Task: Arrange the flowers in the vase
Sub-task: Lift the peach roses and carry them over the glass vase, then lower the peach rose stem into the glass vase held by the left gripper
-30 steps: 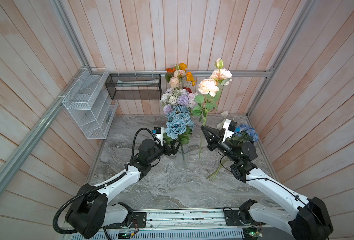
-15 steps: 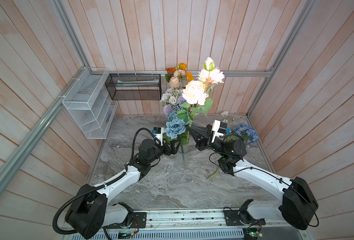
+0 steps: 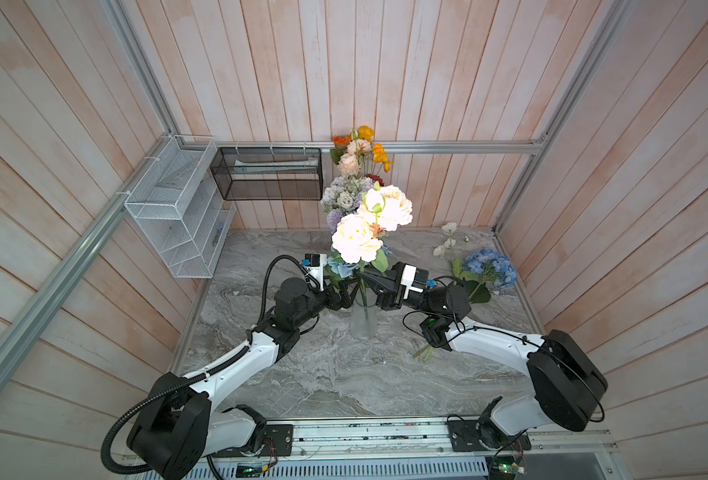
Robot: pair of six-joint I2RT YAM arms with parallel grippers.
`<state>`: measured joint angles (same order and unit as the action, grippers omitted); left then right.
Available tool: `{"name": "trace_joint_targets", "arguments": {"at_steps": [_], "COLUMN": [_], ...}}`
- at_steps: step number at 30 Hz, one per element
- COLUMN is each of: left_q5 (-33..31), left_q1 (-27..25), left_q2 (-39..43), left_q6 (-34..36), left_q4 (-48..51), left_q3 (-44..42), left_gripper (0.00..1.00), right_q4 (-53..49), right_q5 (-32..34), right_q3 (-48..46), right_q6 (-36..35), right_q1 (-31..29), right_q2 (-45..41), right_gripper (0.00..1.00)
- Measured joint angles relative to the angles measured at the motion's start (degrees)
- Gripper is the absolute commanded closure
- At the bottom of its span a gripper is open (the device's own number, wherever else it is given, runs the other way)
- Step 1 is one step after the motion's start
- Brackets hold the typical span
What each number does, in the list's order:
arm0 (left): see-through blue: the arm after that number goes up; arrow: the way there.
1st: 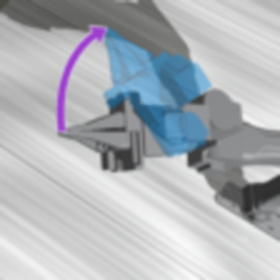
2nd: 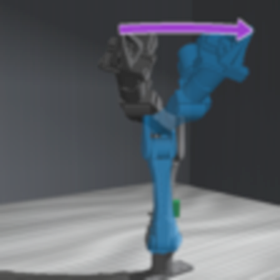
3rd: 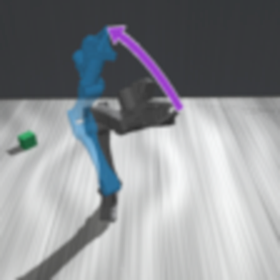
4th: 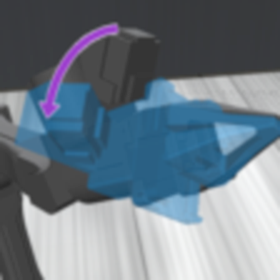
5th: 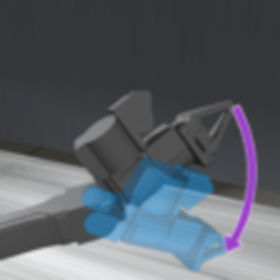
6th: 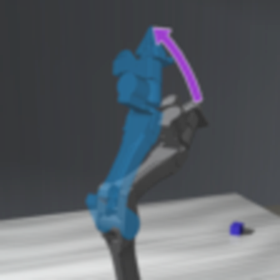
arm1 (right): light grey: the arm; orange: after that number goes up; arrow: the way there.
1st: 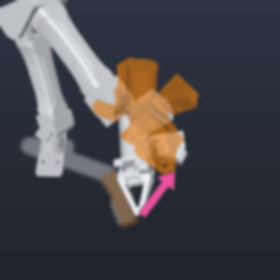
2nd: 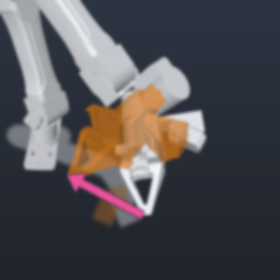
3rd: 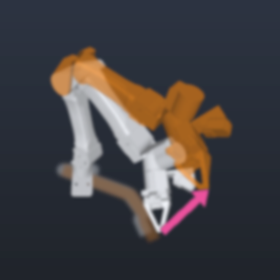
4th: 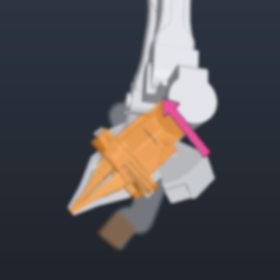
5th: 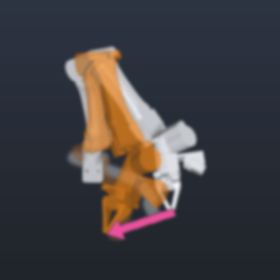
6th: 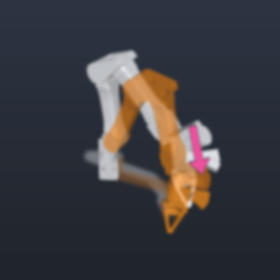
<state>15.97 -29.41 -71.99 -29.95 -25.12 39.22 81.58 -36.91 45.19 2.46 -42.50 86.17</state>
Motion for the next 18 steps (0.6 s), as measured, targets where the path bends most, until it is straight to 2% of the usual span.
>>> {"name": "trace_joint_targets", "arguments": {"at_steps": [7,18], "left_q5": [-0.24,-1.68], "left_q1": [0.28,0.61], "left_q2": [1.57,6.25], "left_q6": [0.39,1.95], "left_q4": [1.11,5.73], "left_q3": [-0.02,-0.76], "left_gripper": [0.00,0.00], "right_q4": [0.28,-1.49], "right_q5": [-0.52,0.59], "right_q3": [-2.14,-8.20], "right_q6": [-3.85,-4.57], "right_q1": [0.00,0.00], "right_q2": [1.53,1.57], "right_gripper": [1.00,1.00]}}
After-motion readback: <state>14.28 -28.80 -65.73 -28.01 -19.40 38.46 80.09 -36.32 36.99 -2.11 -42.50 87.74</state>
